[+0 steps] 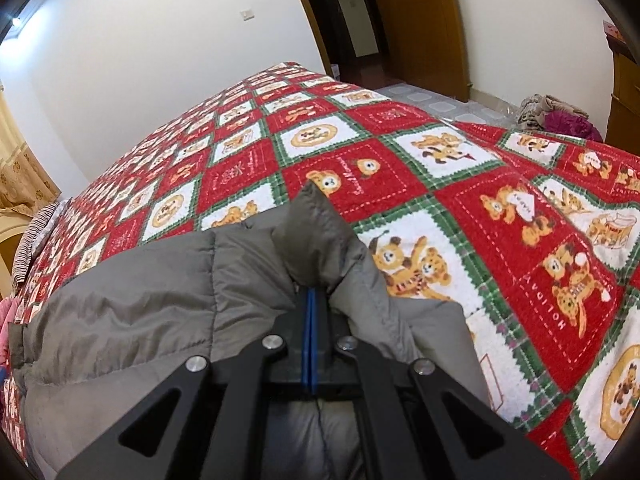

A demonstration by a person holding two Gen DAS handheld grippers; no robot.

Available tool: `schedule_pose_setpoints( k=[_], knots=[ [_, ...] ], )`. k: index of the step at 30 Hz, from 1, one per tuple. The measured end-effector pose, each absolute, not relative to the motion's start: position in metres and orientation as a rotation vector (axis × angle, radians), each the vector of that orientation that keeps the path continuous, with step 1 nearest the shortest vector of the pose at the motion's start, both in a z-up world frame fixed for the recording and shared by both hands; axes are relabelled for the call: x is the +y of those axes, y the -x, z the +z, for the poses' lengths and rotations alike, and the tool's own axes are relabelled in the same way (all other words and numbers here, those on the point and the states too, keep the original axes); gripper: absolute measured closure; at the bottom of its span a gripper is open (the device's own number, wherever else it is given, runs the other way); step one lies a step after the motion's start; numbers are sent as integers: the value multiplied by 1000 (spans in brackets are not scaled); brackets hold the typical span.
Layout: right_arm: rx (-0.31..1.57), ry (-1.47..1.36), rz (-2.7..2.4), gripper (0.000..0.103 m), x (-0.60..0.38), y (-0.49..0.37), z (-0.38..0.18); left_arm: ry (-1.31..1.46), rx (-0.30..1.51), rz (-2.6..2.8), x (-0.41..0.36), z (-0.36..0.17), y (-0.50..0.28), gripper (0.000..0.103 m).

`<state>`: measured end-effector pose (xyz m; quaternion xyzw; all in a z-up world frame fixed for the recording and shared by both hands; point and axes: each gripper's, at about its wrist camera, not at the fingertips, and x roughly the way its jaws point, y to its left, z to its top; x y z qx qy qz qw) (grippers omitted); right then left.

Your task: Fold large clothes

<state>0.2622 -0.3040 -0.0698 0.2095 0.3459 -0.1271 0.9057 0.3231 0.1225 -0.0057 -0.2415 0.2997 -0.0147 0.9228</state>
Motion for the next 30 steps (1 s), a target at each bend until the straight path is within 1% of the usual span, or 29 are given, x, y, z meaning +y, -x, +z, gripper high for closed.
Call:
schedule_pose_setpoints(
  k=[2,4,5,7,8,9,10,12,18,21,24,26,27,28,29,30],
  knots=[
    [714,-434,-262,103,-304,-262,-70,337,592,-27,96,9,-338,23],
    [713,-435,-262,103,-305,-262,-70,219,606,-34,81,6,-354,23],
    [712,-435,-262,103,-305,-262,-70,138,632,10,70,-5,-370,23],
    [711,-436,-263,103,-304,-261,-69,64,694,117,71,-32,-391,23],
    [710,-437,-262,103,-304,-262,-69,52,776,166,77,-59,-404,23],
    [711,-435,-261,103,-304,-262,-70,102,847,167,87,-76,-411,23],
    [710,-433,-261,103,-304,-262,-69,221,903,141,104,-91,-413,23],
    [711,-431,-264,103,-303,-262,-69,357,857,104,127,-93,-408,23],
    [715,-420,-271,103,-303,-263,-69,275,885,132,119,-96,-418,21],
    [717,-414,-275,103,-302,-264,-68,296,888,105,121,-95,-414,20],
    [726,-422,-267,103,-304,-266,-68,325,922,27,126,-75,-395,20],
    [765,-388,-292,103,-301,-270,-65,378,875,-13,137,-56,-369,20],
    [810,-327,-327,103,-294,-273,-58,398,857,-35,147,-45,-349,20],
    [831,-261,-358,100,-283,-271,-43,404,855,-53,154,-38,-335,20],
    [777,-263,-328,89,-275,-261,-28,406,851,-66,157,-34,-326,20],
    [708,-268,-291,89,-264,-248,-11,409,829,-80,166,-28,-303,20]
  ],
)
